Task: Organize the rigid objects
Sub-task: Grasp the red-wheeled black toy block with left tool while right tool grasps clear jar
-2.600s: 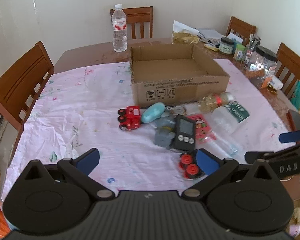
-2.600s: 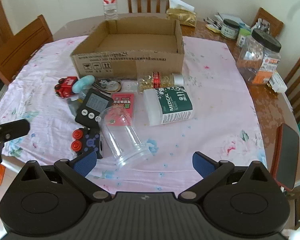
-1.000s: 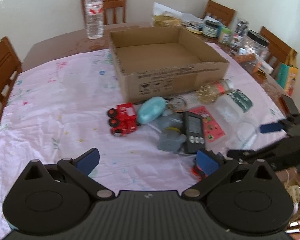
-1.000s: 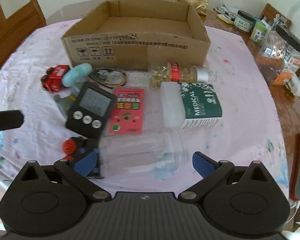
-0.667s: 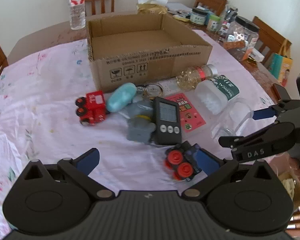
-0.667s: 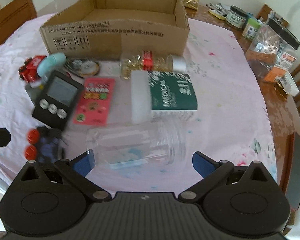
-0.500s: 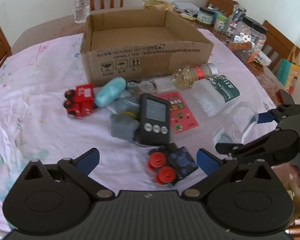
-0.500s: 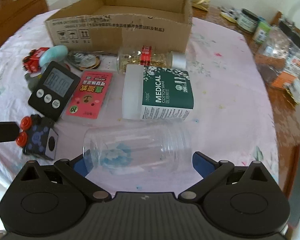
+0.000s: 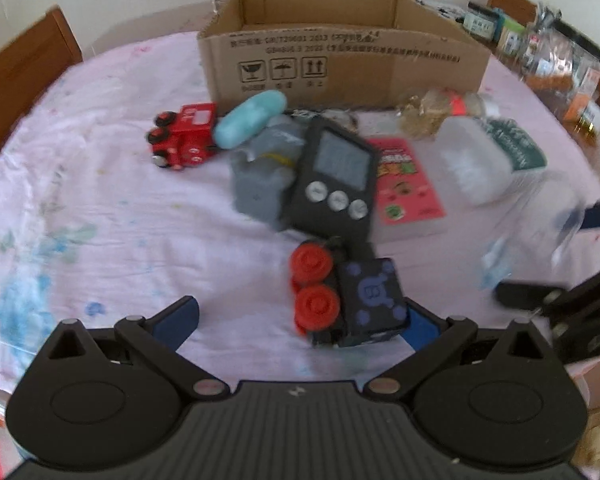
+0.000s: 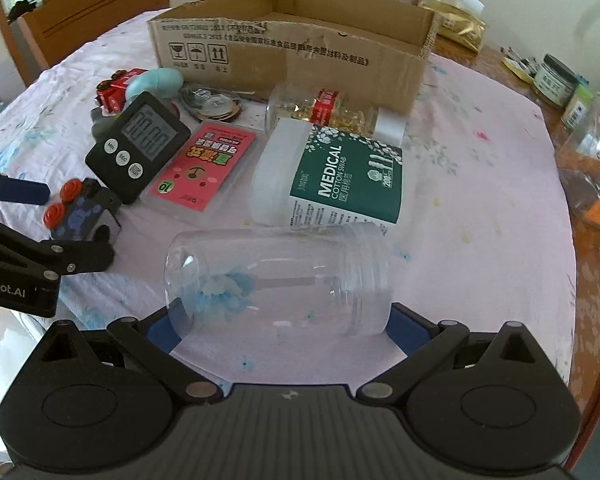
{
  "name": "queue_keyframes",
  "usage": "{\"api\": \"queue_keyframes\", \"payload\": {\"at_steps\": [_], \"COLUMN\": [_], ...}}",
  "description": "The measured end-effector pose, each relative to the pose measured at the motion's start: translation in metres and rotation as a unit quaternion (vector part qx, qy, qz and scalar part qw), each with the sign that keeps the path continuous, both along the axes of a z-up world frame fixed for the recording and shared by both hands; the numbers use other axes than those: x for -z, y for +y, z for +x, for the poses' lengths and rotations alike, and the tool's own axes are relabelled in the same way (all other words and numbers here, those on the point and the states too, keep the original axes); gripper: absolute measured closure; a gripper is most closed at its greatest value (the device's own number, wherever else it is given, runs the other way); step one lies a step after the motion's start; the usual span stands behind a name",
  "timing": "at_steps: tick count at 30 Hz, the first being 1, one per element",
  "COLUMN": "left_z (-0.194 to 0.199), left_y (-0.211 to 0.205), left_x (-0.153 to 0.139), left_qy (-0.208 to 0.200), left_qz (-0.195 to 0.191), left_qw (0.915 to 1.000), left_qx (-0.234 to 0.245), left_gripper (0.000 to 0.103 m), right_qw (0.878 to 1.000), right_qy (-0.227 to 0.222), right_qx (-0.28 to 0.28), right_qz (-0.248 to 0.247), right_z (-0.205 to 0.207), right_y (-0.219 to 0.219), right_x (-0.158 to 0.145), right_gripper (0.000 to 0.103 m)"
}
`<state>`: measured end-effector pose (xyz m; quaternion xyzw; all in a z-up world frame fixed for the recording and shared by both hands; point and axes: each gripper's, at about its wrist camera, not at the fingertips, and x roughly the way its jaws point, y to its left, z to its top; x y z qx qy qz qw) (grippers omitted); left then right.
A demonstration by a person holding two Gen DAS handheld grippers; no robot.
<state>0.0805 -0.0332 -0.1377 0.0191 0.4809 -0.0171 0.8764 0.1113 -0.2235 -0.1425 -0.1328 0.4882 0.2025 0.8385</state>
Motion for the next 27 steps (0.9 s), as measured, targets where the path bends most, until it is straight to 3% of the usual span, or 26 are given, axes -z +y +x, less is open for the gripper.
{"api": "queue_keyframes", "payload": {"at_steps": [11,18,27], "left_z": [-0.002,-0.003,-0.003], "left_y": [-0.009,-0.020,-0.025], "left_x": [0.001,-0.003,-0.004], "left_qy": [-0.024,-0.033,-0.044], "left_qz": [0.006,-0.008,-0.009], "left_qw": [0.9997,0.9993,0.9990], "left_qx": [0.006,0.016,0.008], "left_gripper": [0.001,0.029,0.042], "right_qw": [0.999,0.999,0.999], "right_qy": [-0.037,-0.029,-0.039], "right_qx": [-0.008,-0.009,-0.025], "right_qz": [0.019,0.015,0.007], "right_z": [-0.010,-0.007,-0.005], "right_y": [-0.006,-0.003,0.008], "right_x": [0.004,-0.003,-0.013], "right_gripper": [0.000,0.000,0.000]}}
